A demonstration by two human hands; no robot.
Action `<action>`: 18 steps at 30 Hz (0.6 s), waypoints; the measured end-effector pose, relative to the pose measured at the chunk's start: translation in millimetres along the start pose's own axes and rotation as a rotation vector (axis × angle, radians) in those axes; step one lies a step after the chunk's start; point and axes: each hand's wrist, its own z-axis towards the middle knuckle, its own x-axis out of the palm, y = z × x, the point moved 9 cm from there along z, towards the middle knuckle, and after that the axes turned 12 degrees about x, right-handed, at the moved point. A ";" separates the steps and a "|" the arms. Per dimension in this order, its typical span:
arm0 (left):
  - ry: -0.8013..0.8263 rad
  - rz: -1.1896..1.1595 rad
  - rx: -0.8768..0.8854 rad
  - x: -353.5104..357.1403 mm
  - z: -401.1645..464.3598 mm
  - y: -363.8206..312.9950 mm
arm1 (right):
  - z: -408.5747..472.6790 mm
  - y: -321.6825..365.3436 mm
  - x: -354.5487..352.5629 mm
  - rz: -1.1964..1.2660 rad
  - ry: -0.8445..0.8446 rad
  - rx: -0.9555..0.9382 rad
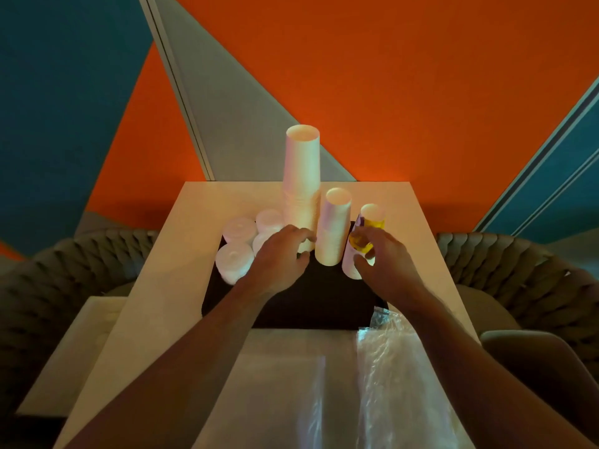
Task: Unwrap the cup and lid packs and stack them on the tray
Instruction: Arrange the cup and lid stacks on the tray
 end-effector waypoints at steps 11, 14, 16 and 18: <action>0.422 0.104 -0.143 92.3 -165.0 66.9 | -94.6 -51.0 144.9 -0.296 0.573 0.159; 0.553 0.134 -0.139 113.7 -197.4 70.8 | -110.8 -61.0 170.5 -0.368 0.617 0.212; 0.583 0.158 -0.115 120.5 -209.4 67.9 | -115.9 -62.2 179.8 -0.404 0.605 0.221; 0.571 0.165 -0.103 121.8 -215.7 66.0 | -117.3 -60.2 186.1 -0.448 0.590 0.217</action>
